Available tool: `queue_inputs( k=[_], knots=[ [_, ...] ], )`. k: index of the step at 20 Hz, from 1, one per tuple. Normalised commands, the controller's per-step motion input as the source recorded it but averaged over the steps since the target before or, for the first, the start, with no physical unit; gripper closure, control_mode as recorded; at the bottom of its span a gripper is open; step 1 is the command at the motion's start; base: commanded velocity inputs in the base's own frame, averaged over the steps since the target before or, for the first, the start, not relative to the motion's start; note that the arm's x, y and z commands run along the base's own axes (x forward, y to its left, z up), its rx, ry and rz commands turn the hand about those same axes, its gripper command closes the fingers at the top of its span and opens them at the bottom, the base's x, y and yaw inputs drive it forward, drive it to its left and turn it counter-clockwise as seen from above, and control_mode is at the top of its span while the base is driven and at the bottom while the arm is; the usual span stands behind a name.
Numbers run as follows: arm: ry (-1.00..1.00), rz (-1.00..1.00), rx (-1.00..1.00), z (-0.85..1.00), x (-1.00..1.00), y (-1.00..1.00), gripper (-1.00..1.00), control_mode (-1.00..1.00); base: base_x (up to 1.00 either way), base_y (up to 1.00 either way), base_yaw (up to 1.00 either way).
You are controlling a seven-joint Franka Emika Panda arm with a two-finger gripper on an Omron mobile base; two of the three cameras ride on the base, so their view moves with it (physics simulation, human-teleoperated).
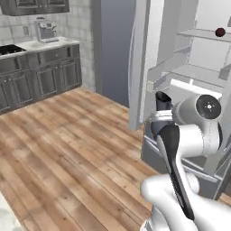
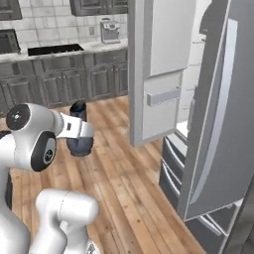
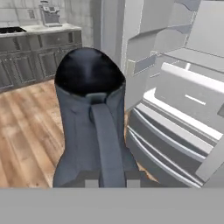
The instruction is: Move the salami and potato from the second highest shelf to the top shelf to make space. Then, place the pitcher from the counter on the cleared second highest shelf.
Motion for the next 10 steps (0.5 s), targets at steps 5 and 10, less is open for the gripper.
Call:
queue_inputs(
  k=[5, 10],
  knots=[
    [0.0, 0.0, 0.0, 0.0, 0.0, 0.0, 1.0, 1.0, 0.73, 0.0, -0.54],
    [0.0, 0.0, 0.0, 0.0, 0.0, 0.0, 1.0, 1.0, 0.72, 0.0, -0.48]
  ],
)
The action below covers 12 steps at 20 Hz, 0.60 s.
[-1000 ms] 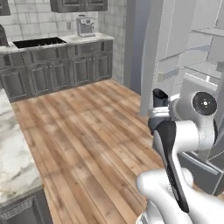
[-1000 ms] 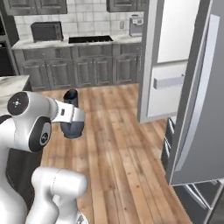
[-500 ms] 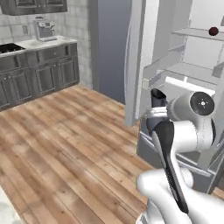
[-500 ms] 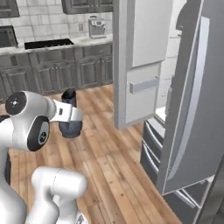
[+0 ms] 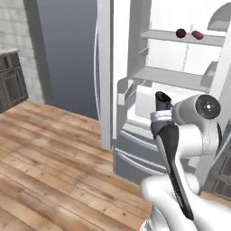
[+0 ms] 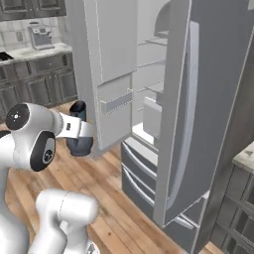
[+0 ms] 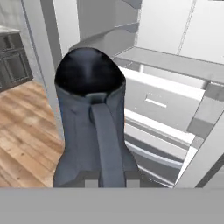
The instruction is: Move the salami and potato from the second highest shelf to the top shelf to make space. Then, place the pitcher from the counter on the cleared second highest shelf.
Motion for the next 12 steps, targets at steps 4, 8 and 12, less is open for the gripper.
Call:
queue_inputs(
  k=[4, 8, 12],
  knots=[
    [0.0, 0.0, 0.0, 0.0, 0.0, 0.0, 1.0, 1.0, 0.67, 0.15, -0.4],
    [0.0, 0.0, 0.0, 0.0, 0.0, 0.0, 1.0, 1.0, 0.62, 0.19, -0.36],
    [0.0, 0.0, 0.0, 0.0, 0.0, 0.0, 1.0, 1.0, 0.51, 0.32, -0.32]
  ],
)
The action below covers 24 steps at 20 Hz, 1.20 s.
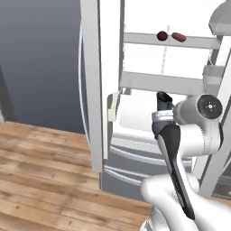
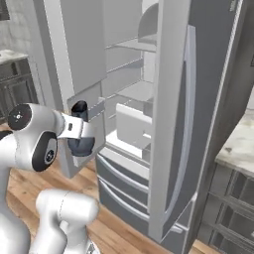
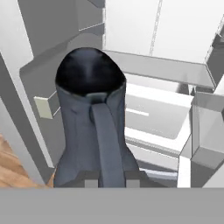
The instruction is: Move the salami and potato from the second highest shelf to the top shelf to make space. Then, place the pitcher from the counter on the cleared second highest shelf.
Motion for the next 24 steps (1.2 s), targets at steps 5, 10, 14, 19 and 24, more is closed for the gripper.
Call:
queue_inputs(
  k=[5, 10, 14, 19, 24],
  knots=[
    [0.0, 0.0, 0.0, 0.0, 0.0, 0.0, 1.0, 1.0, 0.47, 0.22, -0.34],
    [0.0, 0.0, 0.0, 0.0, 0.0, 0.0, 1.0, 1.0, 0.53, 0.22, -0.35],
    [0.0, 0.0, 0.0, 0.0, 0.0, 0.0, 1.0, 1.0, 0.62, 0.27, -0.32],
    [0.0, 0.0, 0.0, 0.0, 0.0, 0.0, 1.0, 1.0, 0.69, 0.33, -0.28],
    [0.0, 0.0, 0.0, 0.0, 0.0, 0.0, 1.0, 1.0, 0.68, 0.34, -0.27]
  ],
)
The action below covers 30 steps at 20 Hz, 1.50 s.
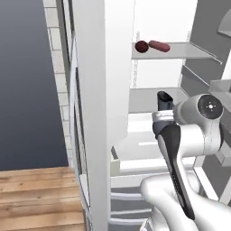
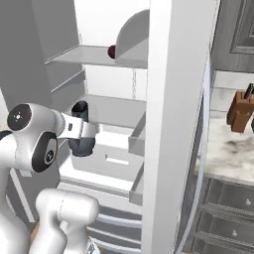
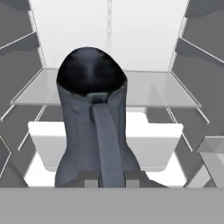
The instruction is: Move the salami and potato from the second highest shelf to the top shelf to make space. Then, place the pitcher from the counter on the cleared second highest shelf.
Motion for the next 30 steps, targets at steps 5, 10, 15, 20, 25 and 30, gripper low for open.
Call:
queue_inputs(
  k=[5, 10, 15, 20, 25, 30],
  knots=[
    [0.0, 0.0, 0.0, 0.0, 0.0, 0.0, 1.0, 1.0, 0.63, 0.23, -0.27],
    [0.0, 0.0, 0.0, 0.0, 0.0, 0.0, 1.0, 1.0, 0.63, 0.25, -0.25],
    [-0.03, 0.0, 0.0, 0.0, 0.1, 0.0, 1.0, -1.0, 0.45, 0.19, -0.11],
    [-0.07, 0.0, 0.0, 0.0, 0.53, -0.04, 1.0, -1.0, 0.0, 0.0, 0.0],
    [-0.04, 0.02, 0.0, 0.0, 0.5, -0.19, 1.0, -1.0, 0.0, 0.0, 0.0],
    [0.01, 0.1, 0.0, -0.03, 0.63, 0.0, 1.0, -1.0, 0.0, 0.0, 0.0]
  ],
)
